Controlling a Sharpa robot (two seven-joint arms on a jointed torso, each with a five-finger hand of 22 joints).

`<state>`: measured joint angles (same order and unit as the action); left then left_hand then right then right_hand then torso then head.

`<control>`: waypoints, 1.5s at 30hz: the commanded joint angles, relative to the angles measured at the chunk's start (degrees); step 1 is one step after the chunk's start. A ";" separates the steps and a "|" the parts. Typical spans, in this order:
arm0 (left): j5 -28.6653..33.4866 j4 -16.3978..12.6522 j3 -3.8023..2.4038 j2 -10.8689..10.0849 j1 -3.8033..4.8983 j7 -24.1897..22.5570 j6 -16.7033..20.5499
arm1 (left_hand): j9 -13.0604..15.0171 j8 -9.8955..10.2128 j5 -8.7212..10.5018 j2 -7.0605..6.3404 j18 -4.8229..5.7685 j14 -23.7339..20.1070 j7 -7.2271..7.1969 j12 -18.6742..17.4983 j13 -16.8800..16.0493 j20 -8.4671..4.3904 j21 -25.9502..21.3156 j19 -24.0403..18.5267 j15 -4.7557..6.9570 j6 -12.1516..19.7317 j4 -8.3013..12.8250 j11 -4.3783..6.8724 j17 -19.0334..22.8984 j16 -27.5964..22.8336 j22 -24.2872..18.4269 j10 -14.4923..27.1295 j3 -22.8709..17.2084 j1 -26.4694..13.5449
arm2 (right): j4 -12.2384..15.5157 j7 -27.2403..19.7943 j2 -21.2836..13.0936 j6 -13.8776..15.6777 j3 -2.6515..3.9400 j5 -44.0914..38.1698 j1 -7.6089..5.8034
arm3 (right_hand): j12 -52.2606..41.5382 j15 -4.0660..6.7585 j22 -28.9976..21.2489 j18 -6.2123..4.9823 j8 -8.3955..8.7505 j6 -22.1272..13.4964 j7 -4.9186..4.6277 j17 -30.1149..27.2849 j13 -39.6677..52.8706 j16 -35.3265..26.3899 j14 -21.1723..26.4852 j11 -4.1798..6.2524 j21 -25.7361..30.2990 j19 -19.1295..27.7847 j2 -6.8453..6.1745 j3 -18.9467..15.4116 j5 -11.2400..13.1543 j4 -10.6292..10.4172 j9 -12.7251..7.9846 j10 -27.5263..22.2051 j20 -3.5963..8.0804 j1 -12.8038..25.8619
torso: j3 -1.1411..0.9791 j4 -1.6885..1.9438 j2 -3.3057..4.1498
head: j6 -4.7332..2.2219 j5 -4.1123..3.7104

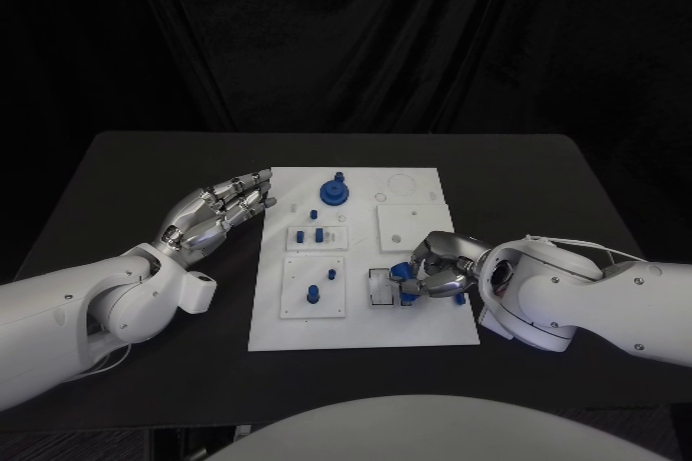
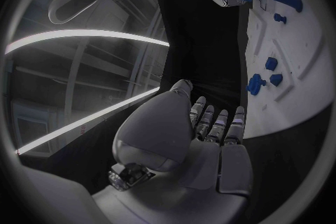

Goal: Assemble the parts on the task board

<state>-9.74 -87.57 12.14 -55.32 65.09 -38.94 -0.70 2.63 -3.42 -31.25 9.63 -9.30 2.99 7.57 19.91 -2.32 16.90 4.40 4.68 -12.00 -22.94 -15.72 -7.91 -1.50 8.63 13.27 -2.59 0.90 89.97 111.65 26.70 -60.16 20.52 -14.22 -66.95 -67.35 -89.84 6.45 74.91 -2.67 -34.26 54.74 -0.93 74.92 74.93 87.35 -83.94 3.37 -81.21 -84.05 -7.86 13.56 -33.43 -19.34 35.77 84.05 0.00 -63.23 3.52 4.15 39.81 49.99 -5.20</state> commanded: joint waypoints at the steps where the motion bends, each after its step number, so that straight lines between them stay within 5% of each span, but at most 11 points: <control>1: -0.24 -0.02 -0.04 0.16 -0.16 -7.47 -1.05 | 0.04 -0.25 -0.34 -0.12 0.45 0.09 0.23 0.36 -0.05 0.01 0.29 0.33 -0.35 -0.25 0.04 -0.07 -0.11 0.23 0.11 -0.51 -0.36 0.60 | -0.36 -0.34 0.46 0.47 0.00 1.90 0.19 | -0.16 -0.01 12.23 0.50 0.32 -0.19 0.18 9.78 15.07 -0.36 -5.00 -0.23 -0.05 -2.59 1.77 2.41 1.34 2.73 -0.05 5.95 0.06 -0.76 | -0.02 0.04 0.10 | 0.01 0.09; 2: -0.24 0.00 -0.04 0.18 -0.18 -7.43 -1.10 | 0.04 -0.26 -0.35 -0.12 0.51 0.14 0.24 0.37 -0.05 0.01 0.33 0.40 -0.42 -0.25 0.06 -0.07 -0.12 0.32 0.19 -0.52 -0.43 0.63 | -0.60 -0.26 0.79 0.25 0.00 1.94 0.28 | -0.16 -0.09 12.17 0.46 0.64 -0.21 0.07 9.64 15.07 -0.44 -4.97 -0.32 0.12 -2.52 2.15 1.91 3.82 2.71 -0.05 5.95 -0.01 0.54 | -0.04 0.01 0.09 | 0.01 0.21; 7: -0.24 0.03 -0.04 0.21 -0.26 -7.22 -1.21 | 0.04 -0.26 -0.42 -0.15 0.77 0.28 0.26 0.40 -0.06 0.01 0.43 0.57 -0.67 -0.22 0.15 -0.11 -0.15 0.53 0.29 -0.53 -0.71 0.74 | -1.42 -0.04 1.91 -0.18 0.00 2.01 0.63 | -0.16 -0.23 12.10 0.42 1.29 -0.23 -0.13 9.43 15.07 -0.57 -4.93 -0.49 0.31 -2.44 2.69 1.14 6.92 2.66 -0.12 5.95 -0.15 2.33 | 0.01 -0.01 0.03 | 0.01 0.34; 17: -0.24 -0.02 -0.04 0.18 -0.35 -6.88 -1.37 | 0.06 -0.32 -0.46 -0.22 1.19 0.57 0.45 0.46 -0.07 0.01 0.63 0.92 -1.05 -0.33 0.29 -0.07 -0.22 1.06 0.61 -0.56 -1.17 0.91 | -3.05 0.58 3.45 -0.62 -0.01 2.03 0.86 | -0.16 -0.43 11.97 0.32 2.24 -0.38 -0.42 9.12 15.07 -0.75 -4.86 -0.75 0.70 -2.27 3.32 0.06 10.07 2.63 -0.37 5.95 -0.33 4.48 | -0.01 -0.06 0.01 | 0.01 0.56; 29: -0.24 0.11 -0.04 0.31 -0.42 -6.46 -1.62 | 0.08 -0.39 -0.53 -0.31 1.51 0.79 0.65 0.53 -0.08 0.00 0.74 1.12 -1.31 -0.53 0.41 -0.08 -0.27 1.43 0.72 -0.60 -1.51 1.02 | -3.52 1.22 4.07 -1.38 -0.01 2.03 0.90 | -0.16 -0.71 11.78 0.17 3.63 -0.25 -0.72 8.69 15.07 -1.01 -4.78 -1.05 1.34 -2.03 4.38 -3.96 20.01 2.56 -0.60 5.95 -0.63 9.60 | 0.00 -0.01 0.07 | 0.01 0.69; 30: -0.24 0.12 -0.04 0.30 -0.43 -6.43 -1.64 | 0.08 -0.39 -0.53 -0.31 1.51 0.79 0.65 0.53 -0.08 0.00 0.74 1.12 -1.31 -0.53 0.41 -0.08 -0.27 1.43 0.72 -0.60 -1.51 1.02 | -3.52 1.27 4.10 -1.45 -0.01 2.03 0.90 | -0.16 -0.73 11.75 0.16 3.79 -0.27 -0.76 8.64 15.07 -1.04 -4.77 -1.09 1.43 -2.00 4.43 -4.80 22.25 2.54 -0.60 5.95 -0.66 10.53 | -0.01 -0.02 0.07 | 0.01 0.68; 40: -0.24 0.23 -0.04 0.33 -0.54 -6.05 -1.77 | 0.08 -0.41 -0.56 -0.42 1.81 0.96 0.77 0.57 -0.09 0.00 0.82 1.27 -1.63 -0.51 0.52 -0.12 -0.31 1.71 0.78 -0.63 -1.80 1.10 | -3.70 1.25 4.36 -1.36 -0.01 2.00 0.90 | -0.16 -0.84 11.65 0.08 4.26 -0.26 -0.88 8.46 15.07 -1.14 -4.73 -1.21 1.79 -1.88 4.63 -7.46 26.56 2.46 -0.55 5.95 -0.76 12.80 | -0.05 -0.07 -0.01 | 0.01 0.70; 41: -0.24 0.24 -0.04 0.32 -0.55 -6.03 -1.77 | 0.08 -0.41 -0.57 -0.45 1.89 1.00 0.78 0.66 -0.10 0.00 0.84 1.32 -1.68 -0.48 0.55 -0.19 -0.32 1.78 0.82 -0.66 -1.87 1.12 | -3.69 1.22 4.36 -1.29 -0.01 1.99 0.90 | -0.16 -0.84 11.63 0.06 4.28 -0.26 -0.89 8.43 15.07 -1.16 -4.73 -1.21 1.85 -1.86 4.73 -7.62 26.44 2.47 -0.54 5.95 -0.76 12.98 | -0.07 -0.08 -0.02 | 0.01 0.73; 42: -0.24 0.25 -0.04 0.31 -0.56 -6.00 -1.77 | 0.08 -0.41 -0.58 -0.46 1.90 1.00 0.78 0.67 -0.10 0.00 0.84 1.32 -1.69 -0.48 0.55 -0.20 -0.32 1.79 0.82 -0.66 -1.88 1.12 | -3.67 1.17 4.36 -1.21 -0.01 1.98 0.90 | -0.16 -0.84 11.61 0.05 4.40 -0.25 -0.89 8.42 15.07 -1.17 -4.72 -1.20 1.92 -1.83 5.10 -8.65 23.73 2.56 -0.50 5.95 -0.75 13.49 | -0.06 -0.07 -0.01 | 0.01 0.75; 45: -0.24 0.27 -0.04 0.27 -0.58 -5.92 -1.78 | 0.08 -0.41 -0.58 -0.46 1.90 1.00 0.78 0.67 -0.10 0.00 0.84 1.32 -1.69 -0.48 0.55 -0.20 -0.32 1.79 0.82 -0.66 -1.88 1.12 | -3.59 0.96 4.31 -0.79 -0.01 1.93 0.91 | -0.16 -0.85 11.60 0.04 4.44 -0.23 -0.90 8.36 15.07 -1.20 -4.71 -1.21 1.96 -1.82 5.07 -9.33 23.90 2.54 -0.48 5.95 -0.76 13.73 | -0.05 -0.07 0.00 | 0.01 0.80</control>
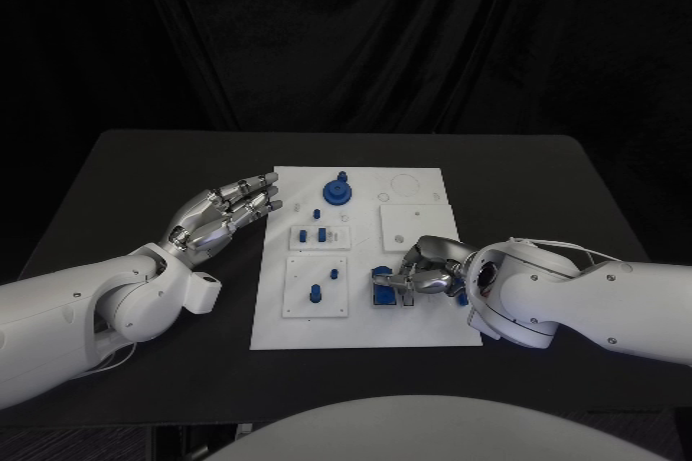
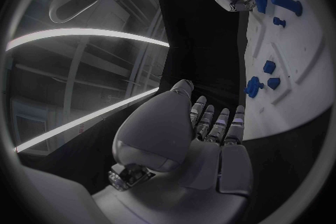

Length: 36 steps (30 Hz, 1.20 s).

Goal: Assemble the parts on the task board

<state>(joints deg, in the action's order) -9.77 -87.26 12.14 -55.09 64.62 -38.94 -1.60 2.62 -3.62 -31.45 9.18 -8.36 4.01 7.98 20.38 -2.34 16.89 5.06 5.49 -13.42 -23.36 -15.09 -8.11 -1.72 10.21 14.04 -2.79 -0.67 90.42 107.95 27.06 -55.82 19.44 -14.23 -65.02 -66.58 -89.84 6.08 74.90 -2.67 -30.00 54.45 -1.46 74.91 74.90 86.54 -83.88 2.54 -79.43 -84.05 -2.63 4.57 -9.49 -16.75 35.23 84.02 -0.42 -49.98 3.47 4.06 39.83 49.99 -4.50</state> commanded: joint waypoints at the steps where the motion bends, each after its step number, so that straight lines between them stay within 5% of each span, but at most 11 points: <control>1: -0.21 -0.03 -0.04 0.02 -0.12 -5.87 -0.88 | 0.09 -0.20 -0.37 -0.01 0.95 -0.03 0.37 0.21 -0.08 0.00 0.18 0.51 -0.26 -0.06 -0.08 0.00 -0.10 0.21 0.05 -0.46 -0.30 0.67 | 0.16 0.48 -0.07 0.52 0.01 -0.11 0.13 | -0.16 -0.47 11.59 0.03 0.20 0.08 -0.38 8.40 15.10 -0.37 -4.78 -0.38 0.21 -1.81 -0.14 -0.61 0.14 -0.05 0.07 5.98 -0.35 0.58 | 0.00 0.01 -0.01 | 0.01 0.10; 6: -0.21 0.00 -0.04 -0.01 -0.18 -5.69 -0.94 | 0.09 -0.21 -0.38 -0.04 1.03 0.01 0.38 0.28 -0.09 0.00 0.17 0.52 -0.32 -0.08 -0.05 -0.08 -0.10 0.27 0.01 -0.49 -0.38 0.69 | 0.49 -0.84 -0.43 2.48 0.01 -0.79 0.13 | -0.16 -0.47 11.61 0.04 0.17 0.25 -0.35 8.51 15.10 -0.30 -4.80 -0.35 0.17 -1.83 0.13 -1.25 0.17 -0.09 0.12 5.98 -0.34 0.92 | 0.02 0.04 -0.02 | 0.01 0.14; 11: -0.21 0.03 -0.04 -0.06 -0.24 -5.54 -1.03 | 0.09 -0.21 -0.41 -0.08 1.15 0.05 0.43 0.32 -0.09 0.00 0.20 0.57 -0.41 -0.06 -0.01 -0.16 -0.11 0.36 0.04 -0.52 -0.50 0.71 | 1.22 -3.68 -1.36 5.45 0.00 -1.03 0.13 | -0.16 -0.30 11.72 0.11 -0.07 1.01 -0.09 8.91 15.10 -0.05 -4.90 -0.15 -0.15 -2.00 1.66 -3.08 -2.43 0.03 0.42 5.98 -0.22 1.12 | 0.01 0.03 -0.02 | 0.01 0.44; 17: -0.21 -0.03 -0.04 -0.27 -0.29 -5.41 -1.05 | 0.09 -0.21 -0.41 -0.08 1.15 0.05 0.43 0.32 -0.09 0.00 0.20 0.57 -0.41 -0.06 -0.01 -0.16 -0.11 0.36 0.04 -0.52 -0.50 0.71 | 2.39 -5.70 -2.92 5.73 -0.01 -1.20 0.12 | -0.16 -0.11 11.77 0.15 -0.28 0.91 0.13 8.95 15.10 -0.01 -4.90 0.06 -0.31 -2.07 1.35 -3.88 -8.45 0.67 1.09 5.98 -0.03 -6.19 | 0.01 0.01 -0.02 | 0.01 0.72; 23: -0.21 -0.10 -0.04 -0.42 -0.34 -5.38 -1.09 | 0.12 -0.26 -0.47 -0.13 1.36 0.15 0.54 0.46 -0.11 -0.01 0.24 0.66 -0.59 -0.26 0.07 -0.26 -0.13 0.53 0.06 -0.58 -0.73 0.75 | 4.19 -6.74 -5.40 6.75 -0.03 -1.30 0.15 | -0.16 -0.04 11.80 0.17 -0.95 0.70 0.26 9.05 15.10 0.05 -4.92 0.16 -0.40 -2.11 1.16 -4.49 -9.80 0.44 1.90 5.98 0.04 -10.47 | -0.02 0.01 -0.01 | 0.01 0.81; 31: -0.21 -0.34 -0.04 -0.67 -0.36 -5.21 -0.74 | 0.15 -0.34 -0.50 -0.21 1.53 0.26 0.63 0.67 -0.14 -0.01 0.31 0.79 -0.71 -0.50 0.12 -0.36 -0.16 0.74 0.18 -0.67 -0.88 0.75 | 6.77 -3.00 -11.31 6.21 -0.04 -4.50 0.10 | -0.16 -0.03 11.87 0.23 -1.13 0.15 0.22 9.07 15.10 0.08 -4.93 0.14 -0.63 -2.21 1.20 -5.44 -14.55 0.23 2.36 5.98 0.07 -12.53 | 0.03 0.02 -0.02 | 0.01 0.76; 36: -0.21 -0.38 -0.04 -0.65 -0.36 -5.10 -0.50 | 0.17 -0.37 -0.49 -0.26 1.59 0.31 0.66 0.71 -0.15 -0.02 0.34 0.84 -0.74 -0.60 0.13 -0.39 -0.17 0.82 0.23 -0.71 -0.93 0.74 | 7.33 2.54 -15.42 3.47 -0.07 -11.99 0.10 | -0.16 -0.04 11.96 0.30 -1.08 0.01 0.21 9.09 15.10 0.10 -4.93 0.14 -0.92 -2.32 0.80 -5.93 -17.50 0.27 2.44 5.98 0.06 -13.81 | 0.00 -0.02 -0.04 | 0.01 0.71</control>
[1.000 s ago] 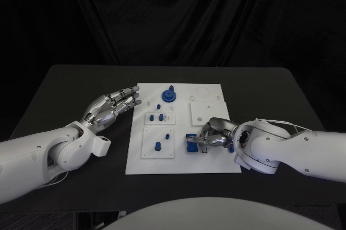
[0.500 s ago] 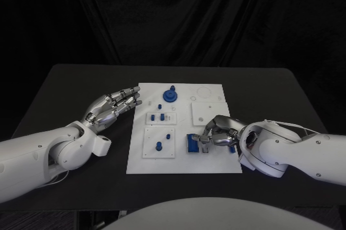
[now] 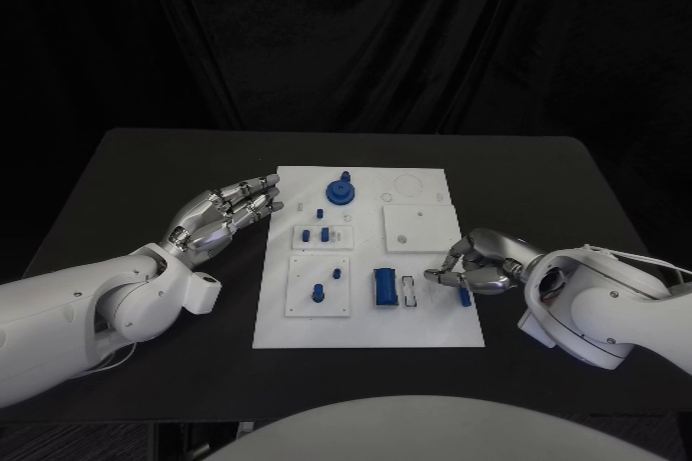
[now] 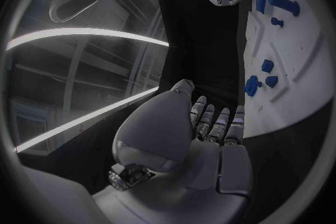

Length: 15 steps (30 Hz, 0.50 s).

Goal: Assemble the parts on the task board

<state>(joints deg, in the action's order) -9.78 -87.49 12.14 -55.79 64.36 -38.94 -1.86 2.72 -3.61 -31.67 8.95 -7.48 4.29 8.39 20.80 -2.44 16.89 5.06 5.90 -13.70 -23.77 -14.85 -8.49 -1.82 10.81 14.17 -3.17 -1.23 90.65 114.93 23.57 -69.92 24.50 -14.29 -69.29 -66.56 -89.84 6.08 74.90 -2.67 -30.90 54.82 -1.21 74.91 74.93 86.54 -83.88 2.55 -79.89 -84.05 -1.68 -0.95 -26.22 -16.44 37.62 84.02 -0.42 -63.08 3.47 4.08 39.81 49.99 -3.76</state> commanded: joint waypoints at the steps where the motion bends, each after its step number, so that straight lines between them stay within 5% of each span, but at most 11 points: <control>1: -0.20 -0.15 -0.04 0.07 -0.10 -5.08 -0.22 | 0.06 -0.38 -0.27 -0.03 0.71 0.03 0.25 0.29 -0.05 -0.01 0.35 0.43 -0.47 -0.19 -0.11 0.00 -0.07 0.21 0.09 -0.32 -0.37 0.51 | 0.42 6.90 -1.86 -2.07 -0.02 -9.25 0.08 | -0.16 -0.05 11.98 0.32 -0.18 -0.33 -0.04 9.14 15.07 0.13 -4.94 0.13 -0.52 -2.34 -0.21 -0.49 -0.99 -0.05 0.05 5.98 0.06 -0.75 | 0.01 0.00 -0.03 | 0.01 -0.13; 15: -0.20 0.15 -0.03 0.47 -0.11 -4.79 -0.48 | 0.09 -0.47 -0.46 -0.15 1.03 0.28 0.37 0.46 -0.07 0.00 0.62 0.86 -0.79 -0.39 -0.04 -0.08 -0.12 0.61 0.54 -0.46 -0.75 0.50 | 1.15 14.43 -4.54 -5.31 -0.05 -25.02 0.15 | -0.16 0.10 12.71 0.85 0.18 0.21 0.17 10.59 15.07 1.01 -5.27 0.30 -2.79 -3.22 -0.99 -1.25 -4.61 -0.09 -0.16 5.98 0.19 -1.69 | 0.06 0.07 0.00 | 0.01 -1.04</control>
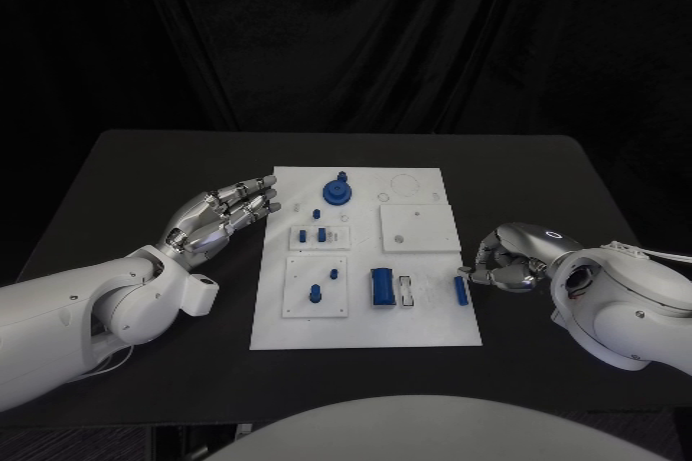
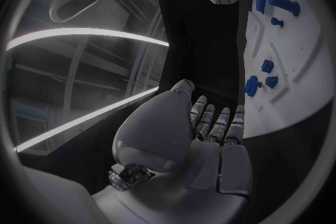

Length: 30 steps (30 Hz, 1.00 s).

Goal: Assemble the parts on the task board

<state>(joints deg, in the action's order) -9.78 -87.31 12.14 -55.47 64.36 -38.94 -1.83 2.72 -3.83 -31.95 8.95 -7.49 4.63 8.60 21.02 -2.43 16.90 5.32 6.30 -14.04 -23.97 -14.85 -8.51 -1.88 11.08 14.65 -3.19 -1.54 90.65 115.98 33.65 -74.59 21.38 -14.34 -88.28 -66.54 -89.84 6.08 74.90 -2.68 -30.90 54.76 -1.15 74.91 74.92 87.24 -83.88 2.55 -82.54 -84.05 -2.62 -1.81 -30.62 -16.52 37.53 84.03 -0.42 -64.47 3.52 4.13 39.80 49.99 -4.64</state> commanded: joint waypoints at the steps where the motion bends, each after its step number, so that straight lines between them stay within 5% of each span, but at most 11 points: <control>1: -0.19 -0.02 -0.04 0.17 -0.10 -4.76 -0.53 | 0.09 -0.25 -0.18 -0.15 1.04 -0.06 0.16 0.24 -0.08 -0.01 0.36 0.45 -0.46 -0.19 -0.04 -0.06 -0.07 0.34 0.07 -0.44 -0.44 0.50 | 0.04 4.46 0.21 -2.32 0.00 -6.16 0.15 | -0.16 0.11 12.71 0.85 0.19 0.27 0.11 10.57 15.08 0.30 -5.27 0.30 -0.12 -3.21 -0.05 -0.40 -0.22 -0.02 -0.07 5.97 0.19 -0.30 | -0.02 -0.02 0.01 | 0.01 -0.14; 30: -0.19 0.39 -0.04 0.40 -0.25 -4.06 -1.04 | 0.07 -0.26 -0.42 -0.04 1.52 0.12 0.28 0.21 -0.06 0.00 0.67 0.99 -0.80 -0.10 0.17 -0.19 -0.09 0.64 0.43 -0.47 -1.26 0.70 | -2.08 4.87 4.06 -3.20 0.00 -5.14 2.40 | -0.16 0.00 12.47 0.69 1.10 -0.12 -0.10 9.69 15.08 -0.18 -5.07 0.13 0.54 -2.94 0.22 -0.50 -0.36 0.00 -0.60 5.97 0.13 -0.52 | -0.03 -0.04 0.01 | 0.01 -0.70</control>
<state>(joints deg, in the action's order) -9.79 -86.88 12.14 -55.09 64.17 -38.94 -2.01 2.70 -3.83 -32.18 8.95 -6.58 4.63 8.59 21.02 -2.41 16.89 5.78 6.71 -14.44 -23.97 -14.69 -8.67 -1.87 11.52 15.02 -3.35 -2.33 90.65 113.95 37.48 -70.57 18.35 -14.34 -93.50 -64.34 -89.84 6.08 74.90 -2.68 -30.16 54.76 -1.15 74.91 74.90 87.24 -83.88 2.55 -82.29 -84.05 -2.62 -2.28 -30.61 -16.67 36.97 84.03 -0.42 -64.47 3.48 4.10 39.81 50.00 -5.31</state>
